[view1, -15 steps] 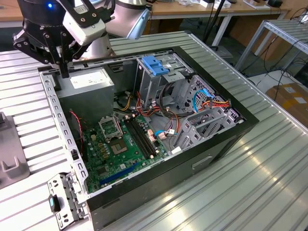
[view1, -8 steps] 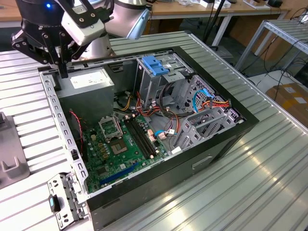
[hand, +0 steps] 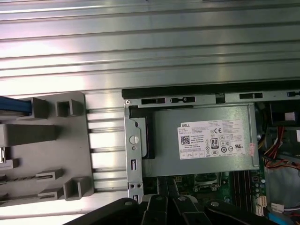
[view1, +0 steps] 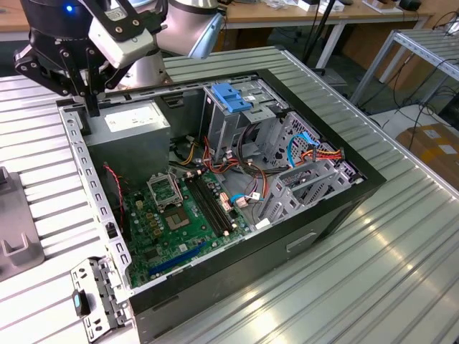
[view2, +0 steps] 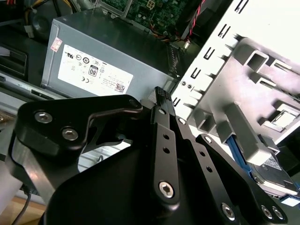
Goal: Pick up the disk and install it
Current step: 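Reach for the disk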
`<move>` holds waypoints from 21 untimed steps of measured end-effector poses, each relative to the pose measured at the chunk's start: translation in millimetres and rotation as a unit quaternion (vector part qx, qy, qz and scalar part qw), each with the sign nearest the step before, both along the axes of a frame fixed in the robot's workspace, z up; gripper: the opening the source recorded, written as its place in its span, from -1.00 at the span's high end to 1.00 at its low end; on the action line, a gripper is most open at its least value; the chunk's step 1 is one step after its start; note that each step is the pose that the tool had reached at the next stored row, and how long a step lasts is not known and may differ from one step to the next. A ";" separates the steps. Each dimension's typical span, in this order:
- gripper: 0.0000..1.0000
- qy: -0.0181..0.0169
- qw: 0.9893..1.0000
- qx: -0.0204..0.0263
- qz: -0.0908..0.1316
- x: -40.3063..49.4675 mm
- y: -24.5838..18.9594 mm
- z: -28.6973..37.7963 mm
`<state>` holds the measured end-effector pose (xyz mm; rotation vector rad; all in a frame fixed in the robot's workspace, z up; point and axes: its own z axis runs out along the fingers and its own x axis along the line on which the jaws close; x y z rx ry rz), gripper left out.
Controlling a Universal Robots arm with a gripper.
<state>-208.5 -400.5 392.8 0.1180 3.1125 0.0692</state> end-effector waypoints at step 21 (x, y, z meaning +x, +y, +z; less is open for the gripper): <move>0.80 0.000 1.000 0.000 0.000 -15.8 -0.3 -0.1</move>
